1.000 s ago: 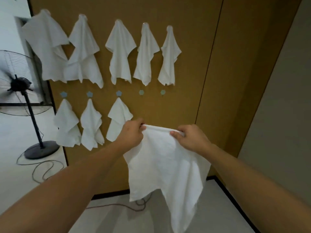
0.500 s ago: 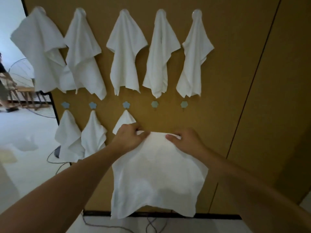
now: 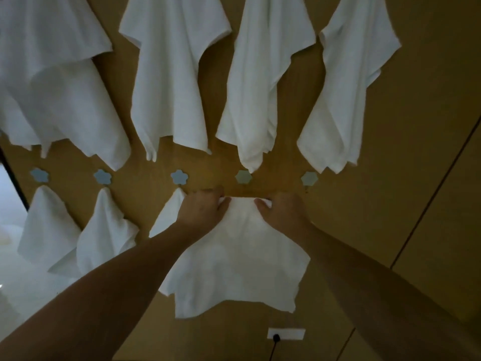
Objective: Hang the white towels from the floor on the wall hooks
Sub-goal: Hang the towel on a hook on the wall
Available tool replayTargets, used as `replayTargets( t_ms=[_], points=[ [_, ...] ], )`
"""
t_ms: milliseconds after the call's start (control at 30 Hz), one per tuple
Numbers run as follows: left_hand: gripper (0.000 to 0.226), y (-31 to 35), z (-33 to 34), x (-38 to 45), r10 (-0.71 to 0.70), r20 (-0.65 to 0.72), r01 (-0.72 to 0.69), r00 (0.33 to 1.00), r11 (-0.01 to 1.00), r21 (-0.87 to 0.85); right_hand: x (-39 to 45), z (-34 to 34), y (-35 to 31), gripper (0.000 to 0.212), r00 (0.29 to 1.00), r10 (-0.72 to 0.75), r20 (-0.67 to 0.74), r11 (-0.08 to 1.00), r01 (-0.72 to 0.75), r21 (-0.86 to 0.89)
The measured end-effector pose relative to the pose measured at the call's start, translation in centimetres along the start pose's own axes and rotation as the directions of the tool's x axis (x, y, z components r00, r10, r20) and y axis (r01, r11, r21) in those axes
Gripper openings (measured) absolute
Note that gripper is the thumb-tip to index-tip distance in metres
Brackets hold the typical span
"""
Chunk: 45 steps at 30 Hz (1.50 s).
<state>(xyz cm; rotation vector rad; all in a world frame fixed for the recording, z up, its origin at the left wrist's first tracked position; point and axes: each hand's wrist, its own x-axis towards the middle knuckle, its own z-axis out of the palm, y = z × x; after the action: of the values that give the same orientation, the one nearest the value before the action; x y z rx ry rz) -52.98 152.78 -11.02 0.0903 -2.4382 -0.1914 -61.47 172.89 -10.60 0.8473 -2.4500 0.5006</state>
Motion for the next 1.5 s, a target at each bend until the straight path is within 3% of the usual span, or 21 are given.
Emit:
replayTargets(
  t_ms=[200,300,433,500,667,800,1000,1100,1167,1233,1333,1433,1500],
  points=[
    [0.018,-2.4,3.8,5.9,0.026,-0.042,-0.019,0.999,0.987,0.160,6.6,4.4,1.8,0.038,0.989,0.073,-0.128,0.995,-0.064,0.075],
    [0.009,-2.8,5.9,5.8,0.048,-0.071,-0.037,0.996,0.988,0.150,6.4,7.3,2.9,0.033,0.978,-0.015,-0.207,1.000,0.016,0.003],
    [0.008,-2.9,8.4,5.2,0.139,-0.140,-0.114,0.980,0.979,0.168,5.0,11.2,4.0,0.030,0.908,-0.131,-0.397,0.991,0.129,-0.032],
    [0.019,-2.7,9.5,4.7,0.165,-0.164,-0.138,0.972,0.976,0.166,4.6,12.8,4.4,0.032,0.882,-0.123,-0.454,0.990,0.141,0.007],
    [0.031,-0.3,12.0,2.6,0.020,-0.166,-0.017,0.986,1.000,0.021,4.0,15.5,3.7,0.028,0.846,-0.014,-0.533,0.978,0.121,0.167],
    [0.032,1.8,13.2,1.2,-0.104,-0.148,0.099,0.983,0.994,-0.044,3.6,16.2,3.4,0.027,0.843,0.003,-0.538,0.906,0.226,0.359],
    [0.029,1.6,13.1,0.6,-0.110,-0.103,0.123,0.989,0.984,0.127,1.4,15.6,3.1,0.027,0.912,-0.049,-0.407,0.945,0.174,0.278],
    [0.031,1.4,12.9,0.5,-0.114,0.014,0.114,0.993,0.993,0.019,0.0,14.9,2.4,0.030,0.960,0.035,-0.279,0.980,0.022,0.196],
    [0.028,1.2,12.7,0.5,-0.075,0.102,0.083,0.992,0.994,-0.071,-0.6,14.3,1.8,0.027,0.980,0.024,-0.196,0.994,-0.003,0.108],
    [0.013,0.9,12.5,0.5,-0.046,0.193,0.077,0.980,0.985,-0.152,-1.2,13.9,1.2,0.029,0.999,0.019,-0.025,0.968,-0.013,0.250],
    [0.020,-0.1,11.9,0.4,-0.062,0.322,0.150,0.945,0.956,-0.253,-1.6,13.2,-0.5,0.023,0.947,0.260,0.190,0.783,-0.322,0.532],
    [0.037,-1.8,10.9,-0.3,-0.035,0.367,0.137,0.930,0.957,-0.257,-2.2,12.6,-2.0,0.031,0.832,0.388,0.397,0.669,-0.551,0.499],
    [0.039,-2.7,9.6,-0.9,0.000,0.279,0.063,0.960,0.974,-0.217,-3.2,11.8,-3.1,0.044,0.806,0.431,0.406,0.689,-0.584,0.430]
  ],
)
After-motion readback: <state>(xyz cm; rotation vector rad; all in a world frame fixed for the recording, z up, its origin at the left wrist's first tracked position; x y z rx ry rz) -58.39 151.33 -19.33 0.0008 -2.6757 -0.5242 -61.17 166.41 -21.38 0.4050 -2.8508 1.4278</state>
